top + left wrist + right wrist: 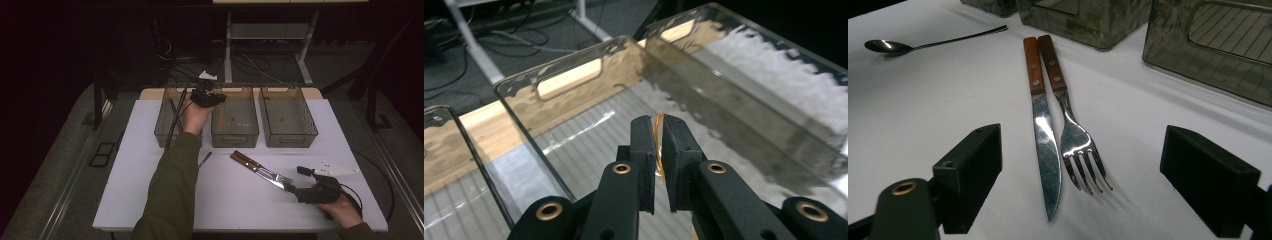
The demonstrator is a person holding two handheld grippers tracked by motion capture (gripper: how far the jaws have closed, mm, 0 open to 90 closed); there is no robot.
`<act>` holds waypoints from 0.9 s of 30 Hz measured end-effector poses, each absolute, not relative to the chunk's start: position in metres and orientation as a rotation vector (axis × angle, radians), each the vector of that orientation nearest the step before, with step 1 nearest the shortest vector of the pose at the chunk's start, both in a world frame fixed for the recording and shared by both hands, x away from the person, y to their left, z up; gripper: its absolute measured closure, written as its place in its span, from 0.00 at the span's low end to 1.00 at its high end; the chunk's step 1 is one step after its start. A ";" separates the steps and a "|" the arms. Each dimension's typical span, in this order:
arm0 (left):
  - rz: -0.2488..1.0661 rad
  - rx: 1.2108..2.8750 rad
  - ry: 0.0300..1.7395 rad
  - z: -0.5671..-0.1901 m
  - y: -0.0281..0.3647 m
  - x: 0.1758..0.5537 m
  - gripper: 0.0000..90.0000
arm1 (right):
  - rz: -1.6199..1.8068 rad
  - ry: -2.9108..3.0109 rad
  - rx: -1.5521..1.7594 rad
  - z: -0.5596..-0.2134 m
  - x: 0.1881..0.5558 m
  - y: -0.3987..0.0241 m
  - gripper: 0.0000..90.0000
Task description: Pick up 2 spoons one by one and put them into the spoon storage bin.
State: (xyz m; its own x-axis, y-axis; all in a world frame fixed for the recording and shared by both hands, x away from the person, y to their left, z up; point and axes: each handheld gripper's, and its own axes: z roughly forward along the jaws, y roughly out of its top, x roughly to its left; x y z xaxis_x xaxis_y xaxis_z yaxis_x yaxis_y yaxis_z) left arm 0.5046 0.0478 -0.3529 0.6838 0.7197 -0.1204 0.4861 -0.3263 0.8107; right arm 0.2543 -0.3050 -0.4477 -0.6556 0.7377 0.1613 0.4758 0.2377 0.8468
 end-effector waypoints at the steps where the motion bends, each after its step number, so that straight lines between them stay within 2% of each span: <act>1: 0.337 1.997 0.945 -0.354 0.046 0.506 0.94 | 1.382 2.242 1.133 -0.448 0.254 -0.305 0.18; 12: 0.343 2.122 0.992 -0.371 0.031 0.517 0.92 | 1.394 2.240 1.124 -0.447 0.253 -0.305 0.18; 14: 0.377 2.119 0.983 -0.371 0.030 0.516 0.72 | 1.394 2.238 1.122 -0.447 0.253 -0.306 0.18; 15: 0.385 2.118 0.977 -0.371 0.029 0.515 0.67 | 1.395 2.237 1.122 -0.446 0.253 -0.306 0.18; 18: 0.374 2.077 0.974 -0.369 0.028 0.514 0.60 | 1.397 2.236 1.123 -0.446 0.253 -0.306 0.18; 27: 0.328 2.046 0.923 -0.357 0.031 0.505 0.49 | 1.387 2.242 1.123 -0.447 0.254 -0.306 0.18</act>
State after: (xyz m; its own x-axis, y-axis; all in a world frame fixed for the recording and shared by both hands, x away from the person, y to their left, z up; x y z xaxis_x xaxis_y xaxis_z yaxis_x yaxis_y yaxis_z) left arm 0.5051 0.0310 -0.3570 0.6937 0.7137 -0.0973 0.4920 -0.3708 0.7877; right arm 0.2540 -0.3057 -0.4466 -0.6608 0.7336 0.1587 0.4694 0.2389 0.8501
